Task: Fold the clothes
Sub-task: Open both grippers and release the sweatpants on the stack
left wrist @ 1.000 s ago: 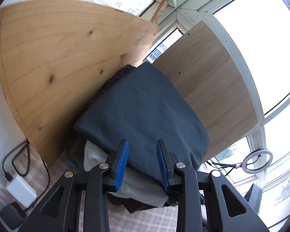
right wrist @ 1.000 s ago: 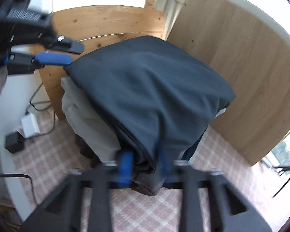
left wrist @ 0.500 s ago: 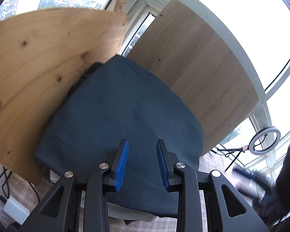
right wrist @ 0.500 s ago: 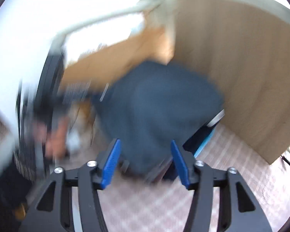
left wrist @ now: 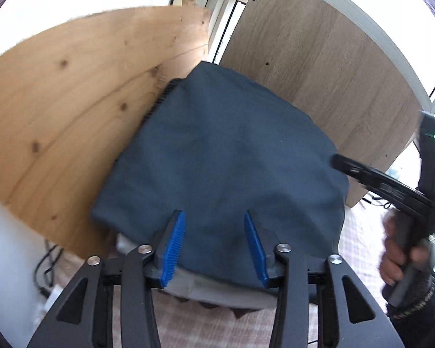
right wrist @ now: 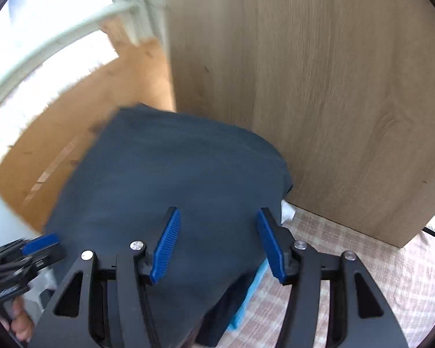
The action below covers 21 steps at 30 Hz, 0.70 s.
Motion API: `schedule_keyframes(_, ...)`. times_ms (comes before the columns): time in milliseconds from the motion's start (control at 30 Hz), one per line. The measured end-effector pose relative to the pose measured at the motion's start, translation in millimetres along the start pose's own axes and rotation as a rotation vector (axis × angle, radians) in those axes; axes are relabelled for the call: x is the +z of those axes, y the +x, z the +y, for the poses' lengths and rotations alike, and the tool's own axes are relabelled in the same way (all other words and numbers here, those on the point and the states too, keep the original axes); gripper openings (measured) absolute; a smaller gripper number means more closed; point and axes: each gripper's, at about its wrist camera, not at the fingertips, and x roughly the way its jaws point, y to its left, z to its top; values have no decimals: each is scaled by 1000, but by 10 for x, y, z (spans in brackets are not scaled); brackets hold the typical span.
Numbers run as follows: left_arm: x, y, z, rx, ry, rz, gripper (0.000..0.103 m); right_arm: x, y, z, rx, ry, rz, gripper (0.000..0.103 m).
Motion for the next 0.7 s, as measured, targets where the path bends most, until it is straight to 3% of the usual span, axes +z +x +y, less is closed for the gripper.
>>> schedule_keyframes(67, -33, -11, -11, 14, 4, 0, 52, -153, -239, 203, 21, -57, -37, 54)
schedule_keyframes(267, -202, -80, -15, 74, -6, 0, 54, -616, -118, 784, -73, -248, 78, 56)
schedule_keyframes(333, -320, -200, -14, 102, 12, -11, 55, -864, -214, 842, -68, -278, 120, 56)
schedule_keyframes(467, -582, -468, 8, 126, 13, -32, 71, -1246, -744, 673, 0, -222, 149, 56)
schedule_keyframes(700, -1040, -935, 53, 158, -1, -68, 75, -1654, -1390, 275, -3, -53, 113, 56)
